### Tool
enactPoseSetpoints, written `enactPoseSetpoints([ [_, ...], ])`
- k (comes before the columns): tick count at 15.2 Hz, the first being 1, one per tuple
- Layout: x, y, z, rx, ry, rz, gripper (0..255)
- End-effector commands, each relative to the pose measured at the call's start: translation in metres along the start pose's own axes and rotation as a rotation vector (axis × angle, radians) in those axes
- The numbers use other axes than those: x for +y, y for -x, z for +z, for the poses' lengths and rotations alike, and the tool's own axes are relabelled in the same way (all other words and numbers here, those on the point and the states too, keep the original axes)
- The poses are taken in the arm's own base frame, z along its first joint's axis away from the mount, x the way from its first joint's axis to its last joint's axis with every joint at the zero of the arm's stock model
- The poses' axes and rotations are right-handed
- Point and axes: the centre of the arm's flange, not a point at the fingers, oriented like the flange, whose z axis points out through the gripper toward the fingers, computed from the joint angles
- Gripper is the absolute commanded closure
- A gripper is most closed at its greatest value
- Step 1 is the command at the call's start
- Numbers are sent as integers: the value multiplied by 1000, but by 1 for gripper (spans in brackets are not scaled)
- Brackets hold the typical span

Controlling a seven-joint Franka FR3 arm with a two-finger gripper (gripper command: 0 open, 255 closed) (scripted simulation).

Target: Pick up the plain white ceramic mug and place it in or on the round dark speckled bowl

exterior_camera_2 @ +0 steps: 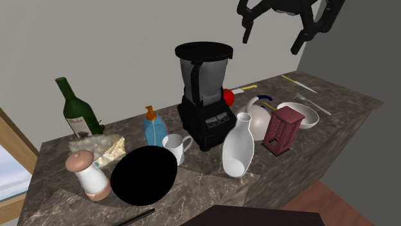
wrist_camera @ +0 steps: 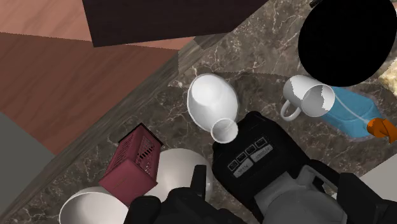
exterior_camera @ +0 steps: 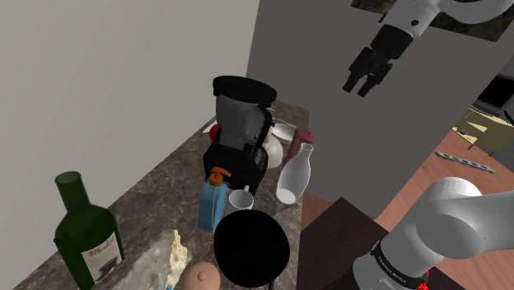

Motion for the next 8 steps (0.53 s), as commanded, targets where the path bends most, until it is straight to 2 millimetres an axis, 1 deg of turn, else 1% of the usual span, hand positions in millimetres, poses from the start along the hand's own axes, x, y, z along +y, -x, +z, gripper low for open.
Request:
enactPoseSetpoints([
  [1,0,0,0,0,0,0,0],
  [8,-55,-3,77,9,31,-65,0],
])
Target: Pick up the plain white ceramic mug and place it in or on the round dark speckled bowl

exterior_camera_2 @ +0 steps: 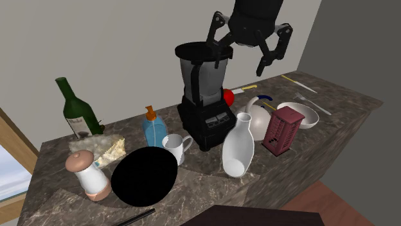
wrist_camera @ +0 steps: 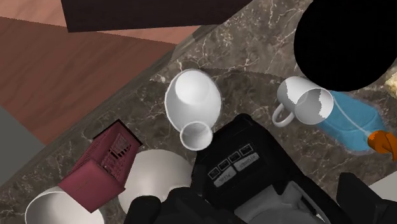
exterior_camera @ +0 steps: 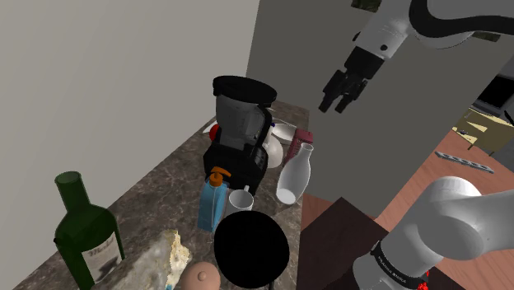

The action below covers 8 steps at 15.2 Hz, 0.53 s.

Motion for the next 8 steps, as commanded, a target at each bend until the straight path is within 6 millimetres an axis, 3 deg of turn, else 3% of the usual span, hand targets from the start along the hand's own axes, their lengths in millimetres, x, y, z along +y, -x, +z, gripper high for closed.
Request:
enactPoseSetpoints([
  [1,-17,1,23,4,8,-18,0],
  [8,-71,-1,101,13,39,-83,0],
])
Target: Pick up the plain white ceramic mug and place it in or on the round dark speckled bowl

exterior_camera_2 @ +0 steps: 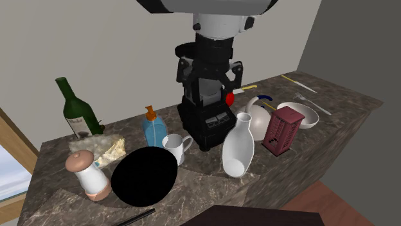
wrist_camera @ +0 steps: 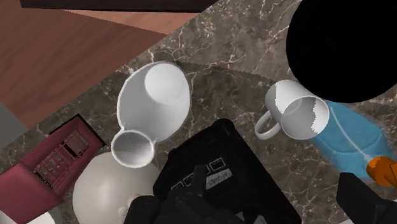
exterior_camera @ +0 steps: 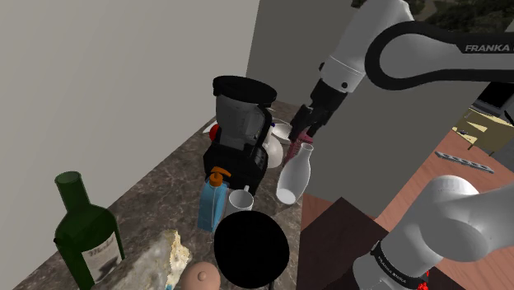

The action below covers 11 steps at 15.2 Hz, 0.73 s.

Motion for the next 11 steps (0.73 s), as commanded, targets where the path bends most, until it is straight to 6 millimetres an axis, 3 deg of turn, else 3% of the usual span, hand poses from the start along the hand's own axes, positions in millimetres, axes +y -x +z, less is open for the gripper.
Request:
enactPoseSetpoints([
  [1,-17,-1,19,5,8,-18,0],
  [11,-94,-4,130,18,52,-110,0],
])
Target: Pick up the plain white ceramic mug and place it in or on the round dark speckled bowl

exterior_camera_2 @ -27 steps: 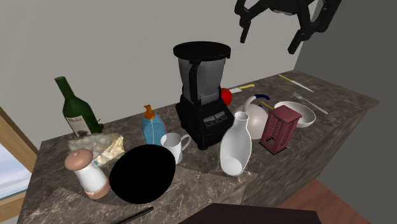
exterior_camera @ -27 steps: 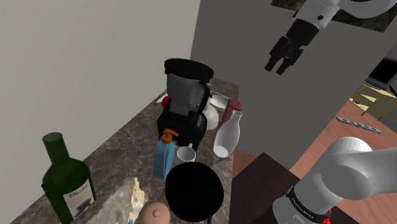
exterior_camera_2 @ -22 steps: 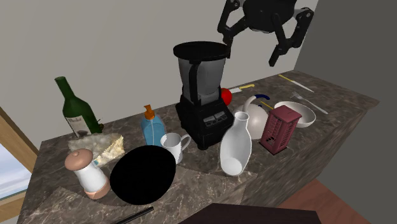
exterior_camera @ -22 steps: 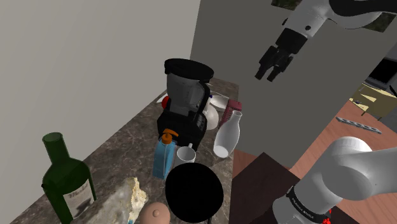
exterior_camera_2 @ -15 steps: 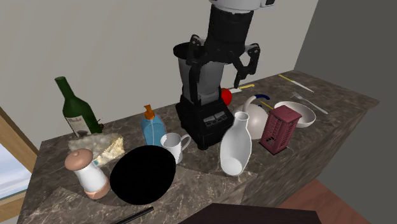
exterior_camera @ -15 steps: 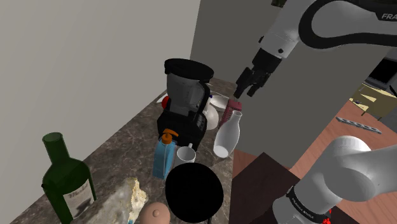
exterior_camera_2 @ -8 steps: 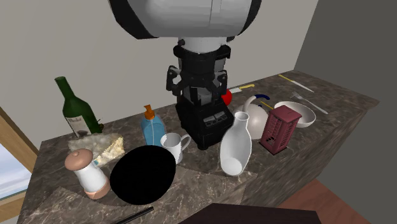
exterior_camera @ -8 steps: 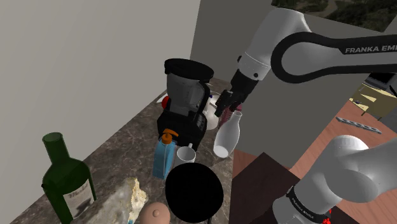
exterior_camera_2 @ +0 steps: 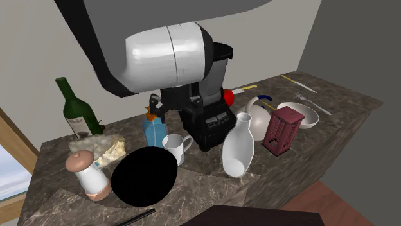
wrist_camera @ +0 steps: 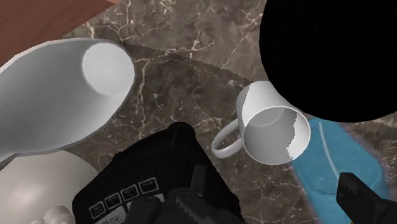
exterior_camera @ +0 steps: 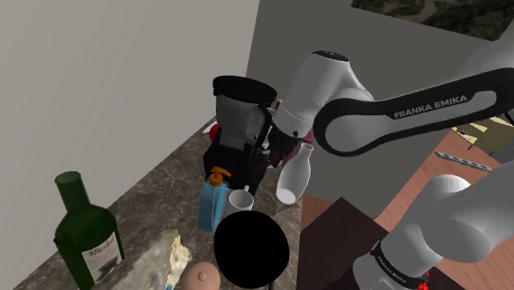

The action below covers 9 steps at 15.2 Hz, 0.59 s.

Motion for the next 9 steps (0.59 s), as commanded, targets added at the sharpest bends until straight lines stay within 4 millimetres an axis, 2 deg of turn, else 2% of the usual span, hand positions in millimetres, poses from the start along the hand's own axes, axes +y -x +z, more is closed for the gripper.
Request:
enactPoseSetpoints([
  [1,-17,-1,22,4,7,-19,0],
  [8,-71,-3,100,13,38,-83,0],
  [9,-74,-3,103,13,39,-86,0],
])
